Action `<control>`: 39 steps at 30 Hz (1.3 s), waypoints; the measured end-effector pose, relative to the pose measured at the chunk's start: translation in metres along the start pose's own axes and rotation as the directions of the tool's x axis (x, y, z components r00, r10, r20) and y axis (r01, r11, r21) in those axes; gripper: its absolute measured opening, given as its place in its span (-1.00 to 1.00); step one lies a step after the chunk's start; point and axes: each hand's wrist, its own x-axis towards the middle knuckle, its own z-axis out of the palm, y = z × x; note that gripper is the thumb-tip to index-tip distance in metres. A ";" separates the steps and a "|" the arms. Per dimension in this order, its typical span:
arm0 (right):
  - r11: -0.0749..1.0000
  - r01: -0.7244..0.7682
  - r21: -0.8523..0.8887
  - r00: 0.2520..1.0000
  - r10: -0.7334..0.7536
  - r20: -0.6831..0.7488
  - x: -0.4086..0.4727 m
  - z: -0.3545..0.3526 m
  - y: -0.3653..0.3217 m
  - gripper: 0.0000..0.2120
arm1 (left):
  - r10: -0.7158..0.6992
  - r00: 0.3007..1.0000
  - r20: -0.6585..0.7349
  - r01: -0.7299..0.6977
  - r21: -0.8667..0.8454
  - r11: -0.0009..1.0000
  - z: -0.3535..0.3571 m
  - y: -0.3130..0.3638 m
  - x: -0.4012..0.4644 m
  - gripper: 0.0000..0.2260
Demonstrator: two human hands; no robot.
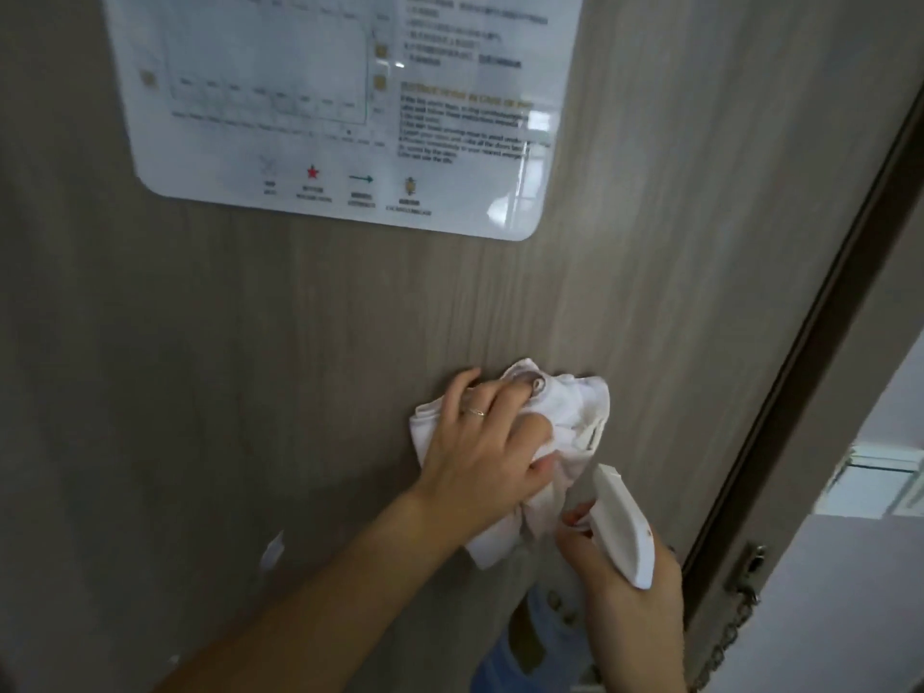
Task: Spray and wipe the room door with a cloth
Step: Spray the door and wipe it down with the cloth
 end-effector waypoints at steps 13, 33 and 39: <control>0.988 0.069 -0.137 0.992 -0.082 -0.093 -0.036 0.002 -0.022 -0.51 | -0.097 0.984 0.149 0.107 -0.060 0.992 -0.020 -0.009 -0.002 -0.78; 0.981 0.012 -0.195 0.997 0.004 0.079 -0.096 0.165 -0.047 -0.71 | -0.486 0.874 -0.024 0.474 0.267 0.839 -0.219 -0.298 -0.093 -0.69; 0.993 0.080 -0.085 0.992 -0.071 0.107 -0.115 0.172 -0.038 -0.67 | -0.508 0.861 -0.017 0.508 0.063 0.859 -0.205 -0.305 -0.102 -0.41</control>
